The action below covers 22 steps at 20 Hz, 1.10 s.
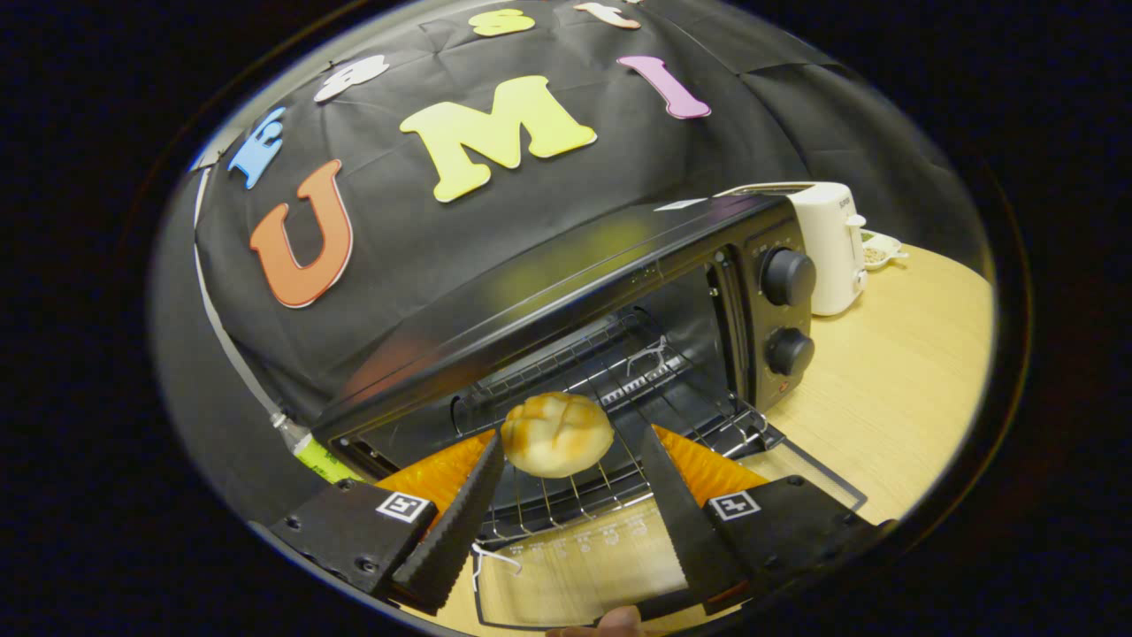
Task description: Open the toaster oven, put the food inside, and close the toaster oven door.
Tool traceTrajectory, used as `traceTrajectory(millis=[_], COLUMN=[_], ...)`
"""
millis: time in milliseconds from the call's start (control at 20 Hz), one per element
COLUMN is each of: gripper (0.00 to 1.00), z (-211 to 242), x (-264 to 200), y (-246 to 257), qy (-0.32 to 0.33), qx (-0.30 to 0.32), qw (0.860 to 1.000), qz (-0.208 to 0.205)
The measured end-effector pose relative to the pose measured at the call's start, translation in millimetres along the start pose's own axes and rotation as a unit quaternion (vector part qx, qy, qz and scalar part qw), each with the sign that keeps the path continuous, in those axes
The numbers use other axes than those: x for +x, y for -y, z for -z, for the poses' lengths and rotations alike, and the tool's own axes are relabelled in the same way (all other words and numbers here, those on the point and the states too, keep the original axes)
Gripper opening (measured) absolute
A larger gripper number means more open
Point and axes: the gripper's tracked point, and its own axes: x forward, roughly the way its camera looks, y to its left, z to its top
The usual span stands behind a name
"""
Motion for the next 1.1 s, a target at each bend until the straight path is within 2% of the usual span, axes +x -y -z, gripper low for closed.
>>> traceTrajectory(millis=[300, 400, 550, 700, 950, 1100], gripper=[1.0, 1.0, 1.0, 1.0, 1.0, 1.0], z=[20, 31, 37, 51, 82, 100], x=[-62, -88, -127, -157, -170, -165], y=[0, -3, -10, -3, 29, 46], qy=[-0.008, -0.033, -0.06, -0.07, -0.094, -0.107], qx=[-0.058, -0.065, -0.093, -0.147, -0.184, -0.185], qw=[0.998, 0.996, 0.99, 0.981, 0.975, 0.974], qz=[-0.029, -0.049, -0.083, -0.103, -0.086, -0.069])
